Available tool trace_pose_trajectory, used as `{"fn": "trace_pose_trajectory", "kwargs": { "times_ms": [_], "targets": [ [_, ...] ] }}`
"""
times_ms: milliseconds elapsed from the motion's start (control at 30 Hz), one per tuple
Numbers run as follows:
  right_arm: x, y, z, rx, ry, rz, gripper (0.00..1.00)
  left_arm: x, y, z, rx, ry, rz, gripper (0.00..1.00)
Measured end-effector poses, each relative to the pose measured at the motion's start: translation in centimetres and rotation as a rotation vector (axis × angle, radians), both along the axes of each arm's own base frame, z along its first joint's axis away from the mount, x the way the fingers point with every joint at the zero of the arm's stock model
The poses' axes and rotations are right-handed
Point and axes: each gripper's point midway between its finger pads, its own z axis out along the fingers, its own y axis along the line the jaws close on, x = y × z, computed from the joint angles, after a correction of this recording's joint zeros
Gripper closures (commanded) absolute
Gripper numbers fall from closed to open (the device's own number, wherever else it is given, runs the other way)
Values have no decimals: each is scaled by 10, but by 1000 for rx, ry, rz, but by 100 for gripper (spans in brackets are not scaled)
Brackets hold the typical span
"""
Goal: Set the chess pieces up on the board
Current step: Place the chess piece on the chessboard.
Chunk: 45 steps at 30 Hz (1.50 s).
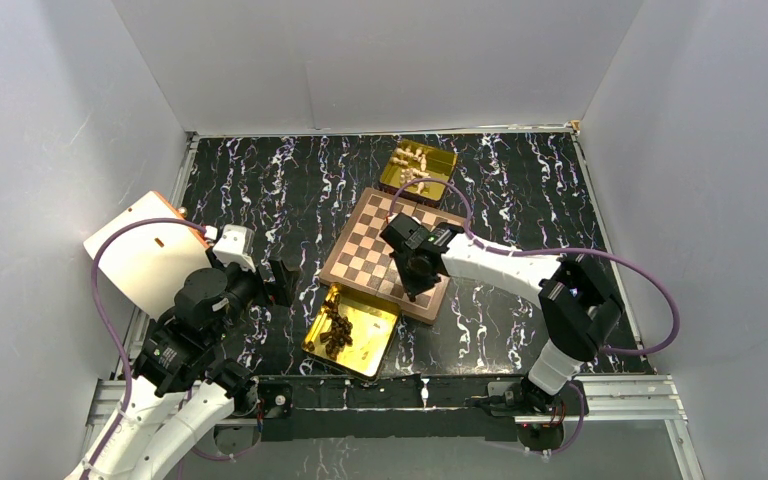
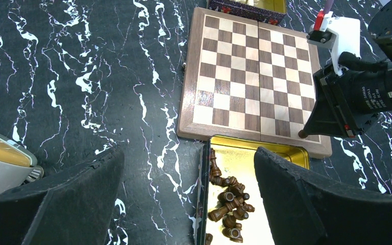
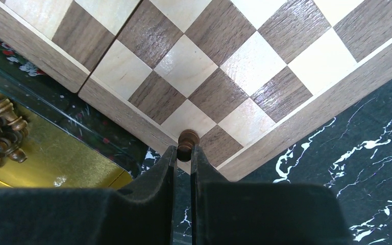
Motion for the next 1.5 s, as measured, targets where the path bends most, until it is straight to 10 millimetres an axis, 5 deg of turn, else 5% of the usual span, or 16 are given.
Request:
{"fn": "trace_pose_trajectory", "kwargs": {
  "times_ms": [867,1200,1500],
  "targets": [
    [2,4,-4,34,-14,-27,81,0,0,0,0,0,0,5],
    [-1,1,-8,30,-5,-42,62,0,0,0,0,0,0,5],
    [-2,-2,-7,23,-6,-50,57,0,0,0,0,0,-1,5]
  ]
}}
